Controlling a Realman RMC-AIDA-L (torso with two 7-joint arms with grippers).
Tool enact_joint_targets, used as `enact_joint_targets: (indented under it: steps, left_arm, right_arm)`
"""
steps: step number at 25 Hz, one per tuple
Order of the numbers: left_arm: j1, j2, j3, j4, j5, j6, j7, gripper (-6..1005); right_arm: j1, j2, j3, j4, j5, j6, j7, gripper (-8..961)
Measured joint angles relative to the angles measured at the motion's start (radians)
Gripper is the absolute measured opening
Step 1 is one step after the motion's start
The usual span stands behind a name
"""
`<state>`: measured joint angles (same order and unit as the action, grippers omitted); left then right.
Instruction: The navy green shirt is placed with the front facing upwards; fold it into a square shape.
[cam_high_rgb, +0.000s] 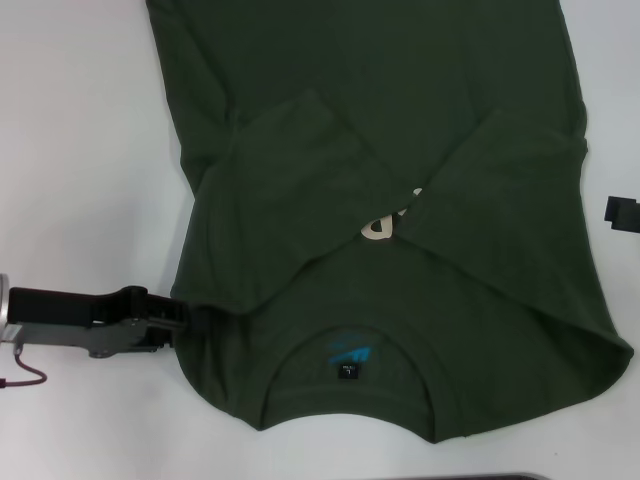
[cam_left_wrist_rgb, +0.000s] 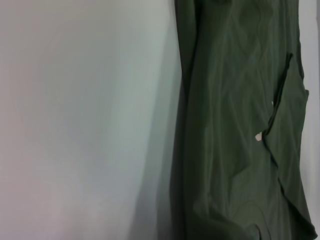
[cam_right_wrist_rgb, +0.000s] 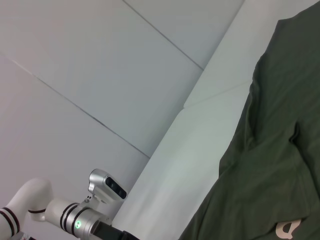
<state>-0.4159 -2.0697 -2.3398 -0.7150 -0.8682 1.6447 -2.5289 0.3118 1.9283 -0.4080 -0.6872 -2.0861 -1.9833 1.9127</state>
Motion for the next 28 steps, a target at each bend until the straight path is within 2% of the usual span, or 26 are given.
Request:
enact_joint_targets:
  steps: [8,12,13,17,24,28]
  left_arm:
    - [-0.002,0.008,-0.017,0.007,0.007,0.009,-0.027,316]
    - [-0.001,0.011,-0.019,0.007,0.007,0.019,-0.028,129]
    - [0.001,0.011,-0.019,0.002,0.003,0.068,0.007,82]
    - [0.001,0.008,-0.019,-0.001,0.003,0.097,0.031,38]
    - [-0.001,0.006,-0.020,-0.001,0.005,0.098,0.039,29]
    - [-0.001,0.007,-0.020,-0.001,0.006,0.092,0.040,30]
  right_arm:
    - [0.004,-0.002,0.002,0.000,-0.003,0.000,0.002,856]
    - [0.003,-0.002,0.002,0.000,-0.004,0.000,0.005,856]
    - [0.002,-0.003,0.002,0.000,-0.004,0.000,0.009,856]
    - [-0.008,-0.022,-0.003,0.000,-0.007,0.000,0.051,856]
    - [-0.019,-0.088,0.000,-0.002,-0.137,0.001,0.149,856]
    - [-0.017,-0.100,0.001,-0.001,-0.222,0.001,0.183,856]
